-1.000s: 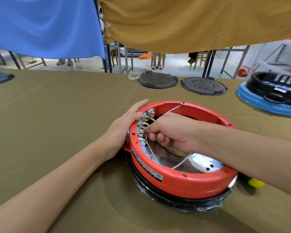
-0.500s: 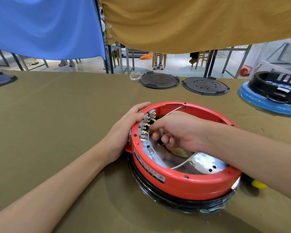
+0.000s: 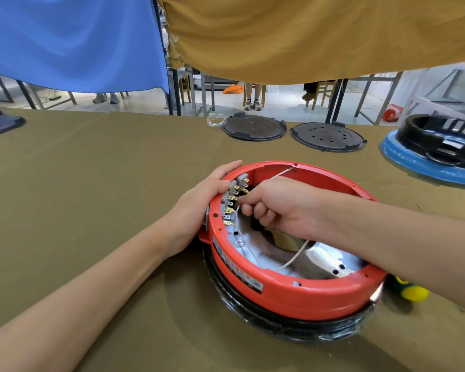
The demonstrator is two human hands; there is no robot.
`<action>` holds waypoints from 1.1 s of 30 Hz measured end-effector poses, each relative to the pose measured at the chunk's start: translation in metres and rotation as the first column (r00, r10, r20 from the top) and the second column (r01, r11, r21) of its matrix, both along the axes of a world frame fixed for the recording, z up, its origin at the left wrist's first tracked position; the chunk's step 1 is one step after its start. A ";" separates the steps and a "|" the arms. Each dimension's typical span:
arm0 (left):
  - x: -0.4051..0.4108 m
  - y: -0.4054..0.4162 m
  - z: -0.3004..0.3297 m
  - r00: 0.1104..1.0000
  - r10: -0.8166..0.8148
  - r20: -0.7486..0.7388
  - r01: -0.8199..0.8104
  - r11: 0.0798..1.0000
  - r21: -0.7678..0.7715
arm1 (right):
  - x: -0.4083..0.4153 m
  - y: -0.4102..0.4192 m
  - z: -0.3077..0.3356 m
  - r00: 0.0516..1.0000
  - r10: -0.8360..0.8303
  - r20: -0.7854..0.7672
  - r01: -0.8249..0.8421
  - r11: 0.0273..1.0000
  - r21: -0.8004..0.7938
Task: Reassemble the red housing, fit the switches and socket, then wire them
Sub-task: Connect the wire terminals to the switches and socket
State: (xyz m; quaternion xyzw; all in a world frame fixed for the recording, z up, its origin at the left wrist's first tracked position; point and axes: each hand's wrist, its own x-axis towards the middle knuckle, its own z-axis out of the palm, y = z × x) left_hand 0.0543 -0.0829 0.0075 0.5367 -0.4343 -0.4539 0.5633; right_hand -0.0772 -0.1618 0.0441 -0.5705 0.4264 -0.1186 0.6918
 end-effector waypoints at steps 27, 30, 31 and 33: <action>-0.004 0.001 0.002 1.000 -0.010 -0.026 0.009 1.000 -0.010 | 0.000 -0.011 -0.001 0.990 -0.139 -0.025 0.136 0.985 -0.111; -0.003 0.000 0.001 1.000 -0.012 -0.007 0.012 1.000 -0.005 | -0.002 -0.011 -0.001 0.991 -0.130 -0.026 0.127 0.986 -0.108; -0.001 0.000 0.000 1.000 -0.015 -0.002 0.015 1.000 -0.003 | -0.003 -0.010 0.000 0.992 -0.121 -0.029 0.117 0.987 -0.107; 0.001 0.000 -0.001 1.000 -0.010 0.007 0.010 1.000 -0.010 | -0.006 -0.009 0.003 0.995 -0.092 -0.038 0.088 0.991 -0.099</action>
